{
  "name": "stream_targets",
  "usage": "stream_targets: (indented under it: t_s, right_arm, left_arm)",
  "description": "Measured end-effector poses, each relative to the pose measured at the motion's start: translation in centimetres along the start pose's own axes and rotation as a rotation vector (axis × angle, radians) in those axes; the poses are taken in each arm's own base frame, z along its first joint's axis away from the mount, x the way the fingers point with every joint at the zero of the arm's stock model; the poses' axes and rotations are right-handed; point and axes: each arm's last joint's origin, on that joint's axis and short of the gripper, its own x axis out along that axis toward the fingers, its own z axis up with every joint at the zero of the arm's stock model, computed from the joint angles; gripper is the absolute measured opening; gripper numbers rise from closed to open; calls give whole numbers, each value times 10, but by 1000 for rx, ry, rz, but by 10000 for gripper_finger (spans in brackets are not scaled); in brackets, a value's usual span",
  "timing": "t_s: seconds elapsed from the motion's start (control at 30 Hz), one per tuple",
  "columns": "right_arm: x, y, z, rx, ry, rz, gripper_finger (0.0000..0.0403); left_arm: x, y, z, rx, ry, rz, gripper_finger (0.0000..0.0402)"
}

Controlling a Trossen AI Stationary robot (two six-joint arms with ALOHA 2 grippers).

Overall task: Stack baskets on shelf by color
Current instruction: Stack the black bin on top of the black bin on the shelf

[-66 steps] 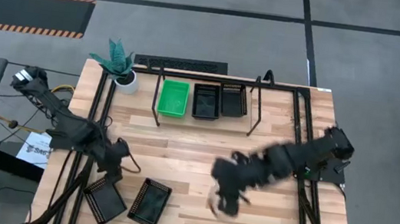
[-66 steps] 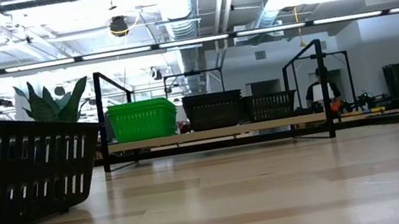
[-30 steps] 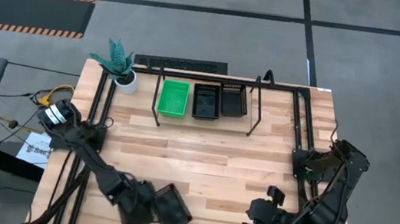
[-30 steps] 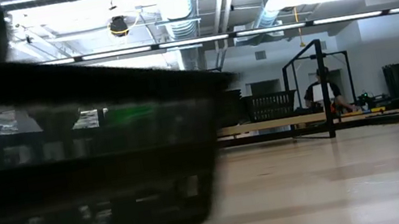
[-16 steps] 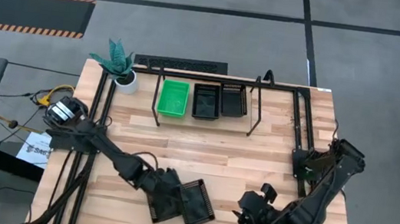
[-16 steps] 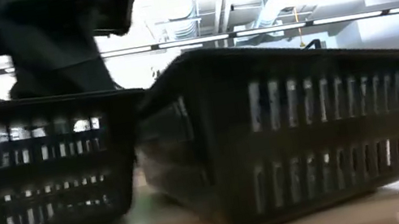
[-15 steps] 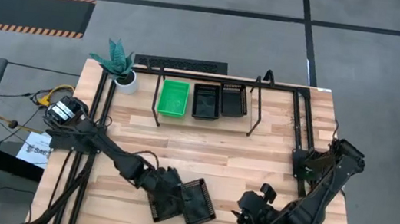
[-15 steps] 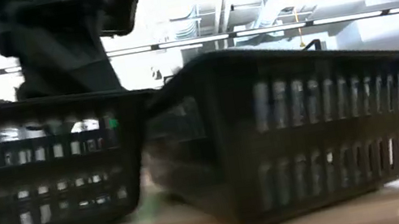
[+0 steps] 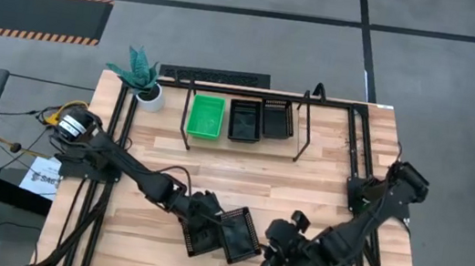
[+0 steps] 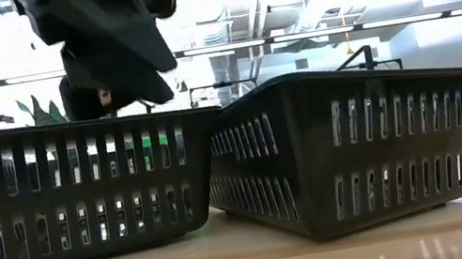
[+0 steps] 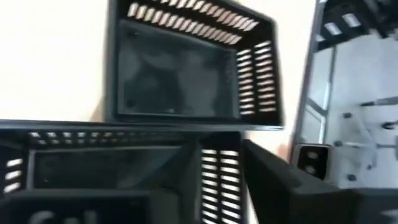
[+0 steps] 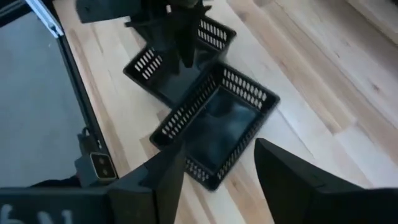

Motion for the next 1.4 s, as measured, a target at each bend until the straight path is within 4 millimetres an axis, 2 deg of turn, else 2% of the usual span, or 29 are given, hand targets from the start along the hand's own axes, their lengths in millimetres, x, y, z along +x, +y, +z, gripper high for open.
stream_targets:
  t_s: [0.17,0.3,0.53,0.7,0.87,1.0,1.13,1.4]
  right_arm:
    - [15,-8,21,-103,-8,-7,235]
    - [38,-20,39,-220,17,-11,232]
    - [76,-51,75,-389,128,91,229]
    - [98,-74,88,-512,171,136,228]
    - [127,-80,86,-612,240,204,228]
    - [152,-74,80,-631,270,244,228]
    - [178,-73,65,-662,352,251,228]
    - [209,-75,48,-673,439,225,226]
  left_arm:
    - [-24,-9,3,2,-8,-51,200]
    - [-61,-17,2,3,-12,-73,241]
    - [-132,-24,-13,14,-50,-82,239]
    - [-163,-24,-30,2,-110,-33,229]
    - [-174,-26,-47,-11,-142,3,227]
    - [-174,-28,-57,-17,-147,33,226]
    - [-173,-28,-63,-35,-136,49,226]
    - [-173,-26,-63,-60,-142,67,226]
